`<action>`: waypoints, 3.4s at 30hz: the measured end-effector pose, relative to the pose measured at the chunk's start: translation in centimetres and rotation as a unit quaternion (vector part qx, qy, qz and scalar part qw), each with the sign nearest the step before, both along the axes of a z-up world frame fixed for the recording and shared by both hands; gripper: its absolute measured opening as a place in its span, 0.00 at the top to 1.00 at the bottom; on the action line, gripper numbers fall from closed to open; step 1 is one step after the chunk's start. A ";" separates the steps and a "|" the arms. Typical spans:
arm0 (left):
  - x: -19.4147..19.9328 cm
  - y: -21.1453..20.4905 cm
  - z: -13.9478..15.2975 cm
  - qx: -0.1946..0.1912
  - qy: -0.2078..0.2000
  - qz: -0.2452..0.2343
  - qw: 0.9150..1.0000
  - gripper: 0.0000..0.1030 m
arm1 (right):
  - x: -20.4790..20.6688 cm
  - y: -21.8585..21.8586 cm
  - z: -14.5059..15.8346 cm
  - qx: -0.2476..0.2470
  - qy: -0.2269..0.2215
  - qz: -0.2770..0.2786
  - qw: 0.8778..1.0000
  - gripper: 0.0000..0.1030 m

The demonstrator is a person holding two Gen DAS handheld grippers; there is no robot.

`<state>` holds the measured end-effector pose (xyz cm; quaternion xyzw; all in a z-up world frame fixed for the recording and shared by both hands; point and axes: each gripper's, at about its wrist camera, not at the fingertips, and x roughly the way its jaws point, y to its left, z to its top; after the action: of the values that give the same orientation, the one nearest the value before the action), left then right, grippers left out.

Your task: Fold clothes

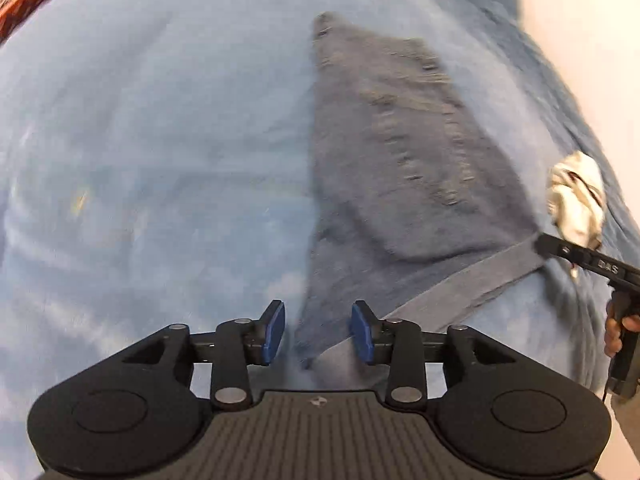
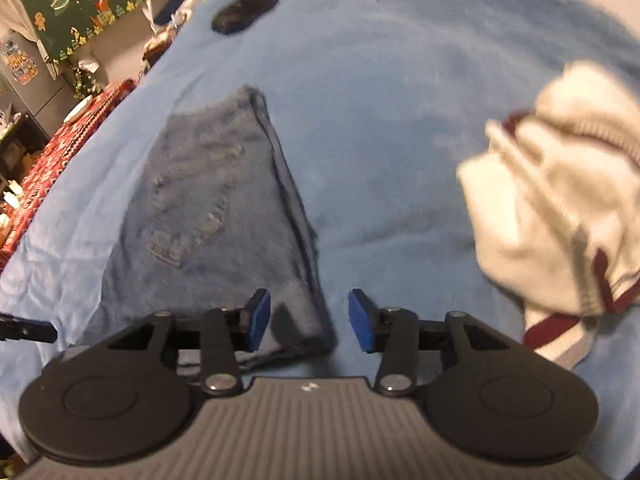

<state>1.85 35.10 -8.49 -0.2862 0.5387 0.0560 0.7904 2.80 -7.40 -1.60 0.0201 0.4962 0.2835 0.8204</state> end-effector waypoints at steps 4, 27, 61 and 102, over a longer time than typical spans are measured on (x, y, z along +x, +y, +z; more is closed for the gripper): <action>-0.1 0.7 -3.0 -0.063 0.027 0.010 0.998 0.63 | 1.9 -0.3 -1.8 0.033 0.041 0.006 0.999 0.54; -2.9 3.4 4.4 -0.018 0.011 -0.039 0.999 0.86 | -3.7 2.4 1.2 0.106 0.113 -0.042 0.987 0.85; -7.1 0.7 0.7 0.073 0.087 -0.133 0.985 0.85 | 2.7 13.0 0.0 0.020 0.009 0.083 0.996 0.72; -3.4 -1.5 -0.9 0.073 0.055 -0.190 0.978 0.91 | -8.9 12.9 -2.5 -0.066 0.010 0.133 0.989 0.95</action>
<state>-1.59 33.62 -9.43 -0.1165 0.6202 -0.0402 0.7747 -6.12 5.45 -4.12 -0.0970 0.5203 0.3565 0.7699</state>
